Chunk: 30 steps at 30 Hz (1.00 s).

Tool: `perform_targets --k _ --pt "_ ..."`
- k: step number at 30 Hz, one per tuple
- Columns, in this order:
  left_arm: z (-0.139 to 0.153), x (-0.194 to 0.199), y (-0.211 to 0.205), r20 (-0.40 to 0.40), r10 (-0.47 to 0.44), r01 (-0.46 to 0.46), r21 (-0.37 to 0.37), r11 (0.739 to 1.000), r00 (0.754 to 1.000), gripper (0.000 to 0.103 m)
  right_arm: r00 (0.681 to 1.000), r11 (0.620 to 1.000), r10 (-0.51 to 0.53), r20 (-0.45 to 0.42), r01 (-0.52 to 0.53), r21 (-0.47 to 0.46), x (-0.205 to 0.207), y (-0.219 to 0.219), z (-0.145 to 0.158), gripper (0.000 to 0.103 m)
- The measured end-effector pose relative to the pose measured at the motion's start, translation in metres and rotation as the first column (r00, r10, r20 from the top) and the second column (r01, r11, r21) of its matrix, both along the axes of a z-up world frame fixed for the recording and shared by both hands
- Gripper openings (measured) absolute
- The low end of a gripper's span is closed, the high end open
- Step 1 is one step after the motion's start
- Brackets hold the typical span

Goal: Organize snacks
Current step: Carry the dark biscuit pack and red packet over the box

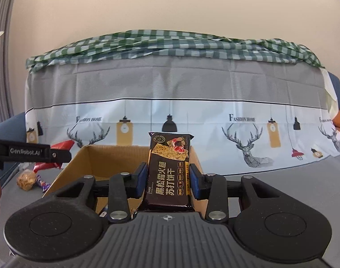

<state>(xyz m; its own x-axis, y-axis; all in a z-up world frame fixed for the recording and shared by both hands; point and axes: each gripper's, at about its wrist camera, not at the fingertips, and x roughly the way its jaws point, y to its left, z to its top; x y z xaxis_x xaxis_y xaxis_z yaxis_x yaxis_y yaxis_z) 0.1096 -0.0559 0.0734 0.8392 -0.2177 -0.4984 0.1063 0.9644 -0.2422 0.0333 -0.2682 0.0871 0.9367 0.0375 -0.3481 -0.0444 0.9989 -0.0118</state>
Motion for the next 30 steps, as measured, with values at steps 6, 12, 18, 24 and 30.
perform_targets --k 6,12,18,24,30 --pt "-0.004 0.001 0.000 -0.025 -0.017 0.017 -0.014 1.000 1.000 0.064 0.998 0.998 -0.035 -0.043 0.038 0.057 0.013 -0.001 -0.005 0.041" --pt "-0.007 -0.001 -0.003 -0.029 -0.022 0.022 -0.007 1.000 0.999 0.064 0.999 0.999 -0.013 -0.051 0.015 0.041 0.015 0.008 -0.007 0.041" --pt "-0.008 -0.002 -0.004 -0.027 -0.022 0.022 -0.006 1.000 0.999 0.064 0.999 0.999 -0.014 -0.050 0.016 0.035 0.013 0.007 -0.006 0.041" --pt "-0.008 -0.002 -0.005 -0.029 -0.022 0.022 -0.007 1.000 0.999 0.064 0.998 0.999 -0.026 -0.054 0.028 0.045 0.012 0.003 -0.007 0.041" --pt "-0.009 -0.002 -0.005 -0.029 -0.024 0.024 -0.010 1.000 0.999 0.064 0.998 0.999 -0.021 -0.056 0.023 0.037 0.013 0.006 -0.007 0.041"
